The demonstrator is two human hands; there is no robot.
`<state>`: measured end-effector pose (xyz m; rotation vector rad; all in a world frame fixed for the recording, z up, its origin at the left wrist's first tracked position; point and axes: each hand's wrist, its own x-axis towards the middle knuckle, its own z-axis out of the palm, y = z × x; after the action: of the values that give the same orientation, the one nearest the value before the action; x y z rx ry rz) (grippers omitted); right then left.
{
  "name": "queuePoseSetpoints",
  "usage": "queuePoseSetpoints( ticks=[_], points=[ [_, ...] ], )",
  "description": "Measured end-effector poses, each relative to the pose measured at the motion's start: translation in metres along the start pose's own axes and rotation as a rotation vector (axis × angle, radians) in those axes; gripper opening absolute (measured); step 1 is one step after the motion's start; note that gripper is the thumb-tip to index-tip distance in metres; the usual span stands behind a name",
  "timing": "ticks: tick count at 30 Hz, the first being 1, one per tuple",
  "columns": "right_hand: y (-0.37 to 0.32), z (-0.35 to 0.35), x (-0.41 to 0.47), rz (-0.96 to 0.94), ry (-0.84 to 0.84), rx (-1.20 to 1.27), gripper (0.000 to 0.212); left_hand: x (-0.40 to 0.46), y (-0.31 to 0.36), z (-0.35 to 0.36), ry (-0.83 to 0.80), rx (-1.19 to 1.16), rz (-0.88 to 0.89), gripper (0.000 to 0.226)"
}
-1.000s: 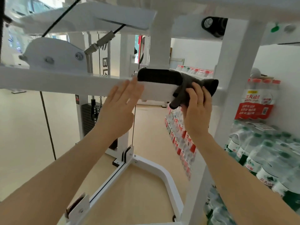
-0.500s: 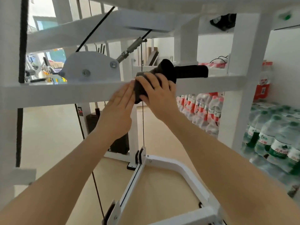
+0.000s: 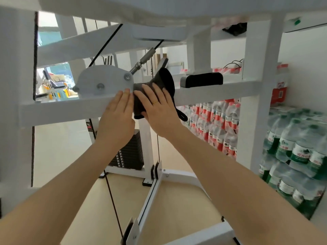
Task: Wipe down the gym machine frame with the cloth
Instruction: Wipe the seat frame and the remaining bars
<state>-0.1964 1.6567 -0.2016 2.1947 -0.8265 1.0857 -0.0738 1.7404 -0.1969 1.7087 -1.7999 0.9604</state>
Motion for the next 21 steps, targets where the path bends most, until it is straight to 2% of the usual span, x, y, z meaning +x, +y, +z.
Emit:
queuePoseSetpoints(
  ticks=[6,10,16,19,21],
  points=[
    [0.07,-0.011,-0.031,0.035,0.011,-0.081,0.055,0.002,0.008,0.003,0.042,-0.002,-0.08,0.063],
    [0.046,-0.003,-0.023,0.052,0.073,-0.015,0.055,0.004,0.018,0.001,0.056,-0.048,-0.101,0.059],
    [0.007,0.002,0.0,-0.123,0.036,0.151,0.059,0.003,0.011,-0.002,0.053,-0.026,-0.108,0.065],
    [0.022,0.001,-0.004,-0.201,0.028,0.109,0.056,0.003,0.013,-0.002,0.073,-0.042,-0.123,0.062],
    [0.04,-0.001,-0.013,-0.145,0.064,0.064,0.056,0.0,0.013,0.0,0.101,-0.084,-0.118,0.06]
  ],
)
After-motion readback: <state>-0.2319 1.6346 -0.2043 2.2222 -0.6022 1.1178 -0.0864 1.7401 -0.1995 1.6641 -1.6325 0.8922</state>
